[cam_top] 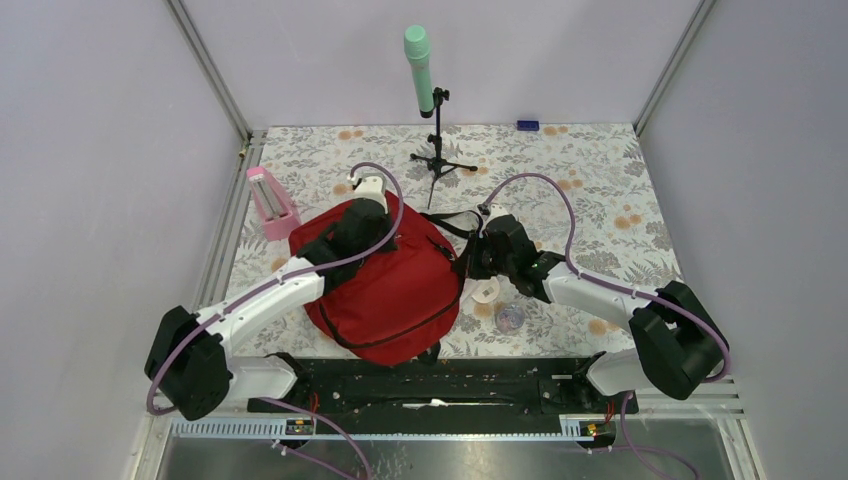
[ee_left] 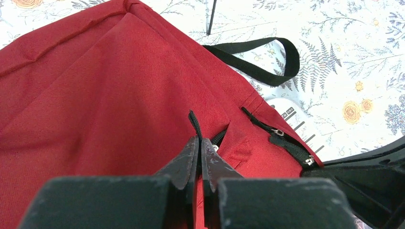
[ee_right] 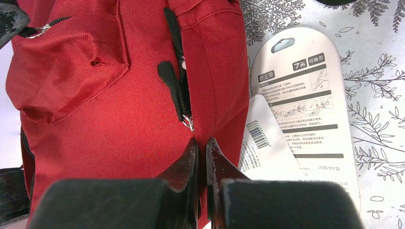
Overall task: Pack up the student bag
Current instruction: Unzip the student bag at the center of the board.
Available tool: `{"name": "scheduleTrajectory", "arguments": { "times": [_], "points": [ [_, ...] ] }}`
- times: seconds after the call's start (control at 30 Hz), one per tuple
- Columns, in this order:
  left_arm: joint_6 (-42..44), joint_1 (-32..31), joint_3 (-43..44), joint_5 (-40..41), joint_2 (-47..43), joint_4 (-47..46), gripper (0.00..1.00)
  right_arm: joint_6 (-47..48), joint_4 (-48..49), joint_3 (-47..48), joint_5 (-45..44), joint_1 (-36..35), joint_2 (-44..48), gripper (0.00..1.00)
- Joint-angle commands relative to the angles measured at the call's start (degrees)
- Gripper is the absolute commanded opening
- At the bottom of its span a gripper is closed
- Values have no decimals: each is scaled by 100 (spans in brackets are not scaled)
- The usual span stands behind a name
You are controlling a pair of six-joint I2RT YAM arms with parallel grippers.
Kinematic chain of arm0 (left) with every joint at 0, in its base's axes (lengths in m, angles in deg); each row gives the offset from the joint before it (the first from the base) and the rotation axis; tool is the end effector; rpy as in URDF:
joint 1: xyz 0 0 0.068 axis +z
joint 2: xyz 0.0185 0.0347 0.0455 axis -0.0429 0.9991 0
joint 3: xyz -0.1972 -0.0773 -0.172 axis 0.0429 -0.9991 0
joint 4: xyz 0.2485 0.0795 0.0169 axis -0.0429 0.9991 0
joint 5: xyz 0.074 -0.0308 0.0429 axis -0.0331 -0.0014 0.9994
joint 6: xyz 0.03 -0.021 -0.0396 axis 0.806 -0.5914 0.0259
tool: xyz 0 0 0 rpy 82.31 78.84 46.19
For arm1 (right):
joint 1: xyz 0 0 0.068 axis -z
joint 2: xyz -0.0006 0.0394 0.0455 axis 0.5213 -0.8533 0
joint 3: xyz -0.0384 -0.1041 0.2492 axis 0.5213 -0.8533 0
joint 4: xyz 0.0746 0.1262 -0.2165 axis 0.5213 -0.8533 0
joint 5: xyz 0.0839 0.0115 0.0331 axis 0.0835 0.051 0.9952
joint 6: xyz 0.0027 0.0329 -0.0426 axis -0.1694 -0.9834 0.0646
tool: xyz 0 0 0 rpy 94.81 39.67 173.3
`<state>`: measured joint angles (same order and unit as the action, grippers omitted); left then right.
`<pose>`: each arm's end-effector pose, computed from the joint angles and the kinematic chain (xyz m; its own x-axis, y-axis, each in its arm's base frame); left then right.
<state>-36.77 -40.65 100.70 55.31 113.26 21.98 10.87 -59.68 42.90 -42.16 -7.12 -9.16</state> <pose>0.2274 -0.1661 0.2689 -0.5606 -0.1106 -0.8207 0.1680 0.9552 -0.2435 0.2281 0.1868 0.2081 -0.7345 0.1460 -0.6627 -0.3325 0.7739 0.5390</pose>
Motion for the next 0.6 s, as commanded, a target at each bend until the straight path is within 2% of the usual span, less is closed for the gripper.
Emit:
{"name": "scheduleTrajectory", "arguments": {
  "times": [0.0, 0.57],
  "points": [
    [-109, 14, -123, 327, -375, -273, 0, 20, -82, 82, -444, 1, -16, 0],
    [-365, 153, -796, 591, -1459, 159, 0, 44, -153, 12, -775, 3, 68, 0]
  ]
}}
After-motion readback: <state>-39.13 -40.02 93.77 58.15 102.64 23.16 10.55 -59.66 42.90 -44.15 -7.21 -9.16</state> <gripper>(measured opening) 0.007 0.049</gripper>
